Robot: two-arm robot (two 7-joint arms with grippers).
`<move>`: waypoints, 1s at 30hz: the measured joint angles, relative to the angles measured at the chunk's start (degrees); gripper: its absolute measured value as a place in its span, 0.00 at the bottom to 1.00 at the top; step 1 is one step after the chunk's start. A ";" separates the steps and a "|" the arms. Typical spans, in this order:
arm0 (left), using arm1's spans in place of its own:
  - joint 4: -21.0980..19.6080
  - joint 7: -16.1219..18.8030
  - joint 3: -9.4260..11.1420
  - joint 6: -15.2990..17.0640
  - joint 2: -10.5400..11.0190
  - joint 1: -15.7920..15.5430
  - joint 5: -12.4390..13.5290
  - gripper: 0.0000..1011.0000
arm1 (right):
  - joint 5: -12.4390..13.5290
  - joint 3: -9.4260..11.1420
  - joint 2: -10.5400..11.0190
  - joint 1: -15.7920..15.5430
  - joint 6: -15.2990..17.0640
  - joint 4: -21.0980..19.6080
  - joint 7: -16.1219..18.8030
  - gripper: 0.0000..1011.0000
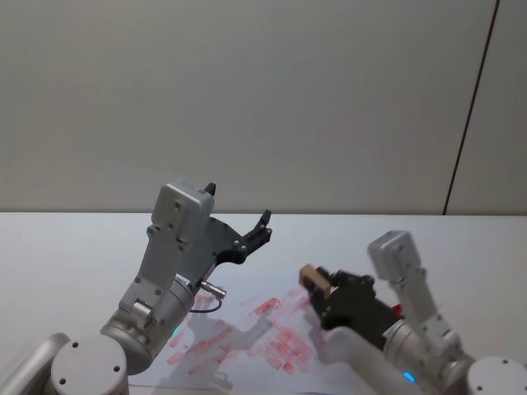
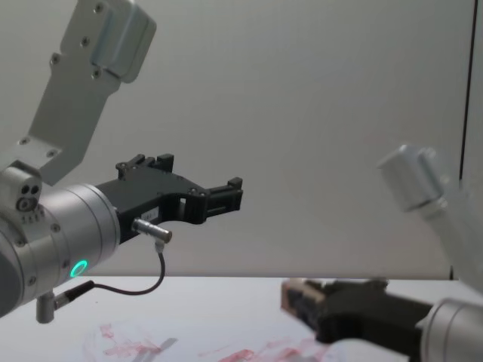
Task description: Use the one hand to pick up the stamp and affix it onto the A4 paper.
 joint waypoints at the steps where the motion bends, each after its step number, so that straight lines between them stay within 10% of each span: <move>1: 0.00 0.00 0.00 0.00 0.00 0.00 0.00 0.99 | 0.24 0.18 0.22 -0.07 -0.09 -0.36 -0.20 0.21; 30: 0.00 0.00 0.00 0.00 0.00 0.00 0.00 0.99 | 3.40 6.48 8.51 -5.79 3.10 -9.08 -4.88 0.21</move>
